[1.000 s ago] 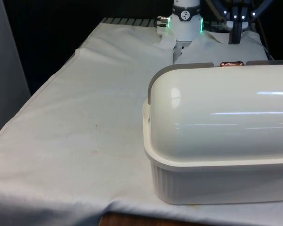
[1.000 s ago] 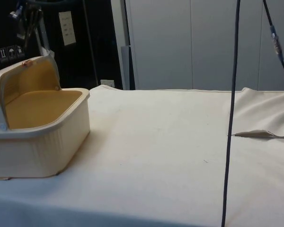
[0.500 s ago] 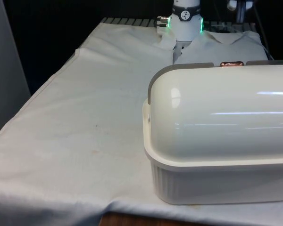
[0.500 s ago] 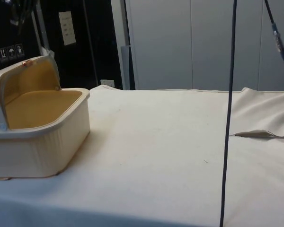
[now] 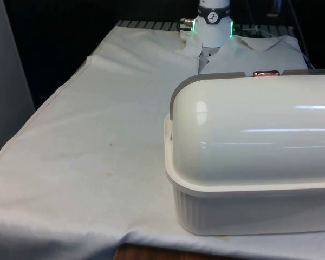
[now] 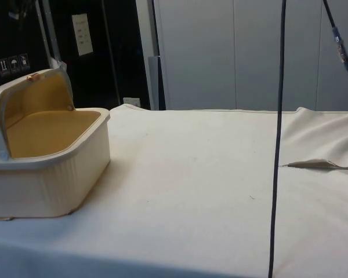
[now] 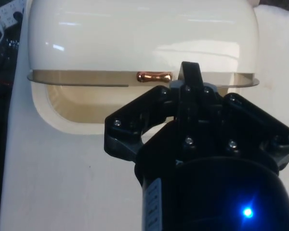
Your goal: Open the lid, then close it.
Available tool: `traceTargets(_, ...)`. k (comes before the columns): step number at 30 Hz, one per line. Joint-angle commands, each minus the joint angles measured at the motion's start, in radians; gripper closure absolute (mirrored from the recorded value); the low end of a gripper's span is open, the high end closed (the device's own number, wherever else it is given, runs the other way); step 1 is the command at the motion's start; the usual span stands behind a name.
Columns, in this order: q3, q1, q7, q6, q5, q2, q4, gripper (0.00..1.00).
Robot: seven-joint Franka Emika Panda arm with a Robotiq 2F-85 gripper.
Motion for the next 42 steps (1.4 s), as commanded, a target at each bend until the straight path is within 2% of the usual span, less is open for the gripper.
traceTargets(1,0.003,-0.002,-0.002,-0.031,0.008,0.01,0.018,1.0)
traceTargets(6,0.003,-0.004,-0.004,-0.073,0.009,0.025,0.049,1.0)
traceTargets(14,0.001,-0.001,0.001,-0.067,0.003,0.027,0.053,0.97)
traceTargets(17,0.0,0.0,0.0,-0.065,0.002,0.026,0.05,0.85)
traceTargets(18,0.001,0.0,0.001,-0.066,0.003,0.027,0.052,0.85)
traceTargets(21,0.0,0.0,0.001,-0.066,0.002,0.027,0.052,0.7)
traceTargets(22,0.0,0.0,0.002,-0.066,0.002,0.028,0.052,0.6)
traceTargets(26,0.0,0.001,0.002,-0.065,0.002,0.028,0.052,0.39)
traceTargets(27,0.0,0.0,0.0,-0.065,0.002,0.026,0.05,0.35)
traceTargets(28,0.0,0.001,0.002,-0.065,0.002,0.028,0.052,0.35)
traceTargets(29,0.0,0.001,0.002,-0.065,0.002,0.028,0.052,0.3)
traceTargets(30,0.0,0.001,0.002,-0.065,0.002,0.028,0.052,0.21)
traceTargets(34,0.0,0.002,0.005,-0.042,0.001,0.043,0.059,0.02)
traceTargets(37,0.001,0.001,0.0,-0.035,0.002,0.04,0.05,0.0)
traceTargets(42,0.003,-0.003,0.002,0.029,0.007,0.081,0.057,0.0)
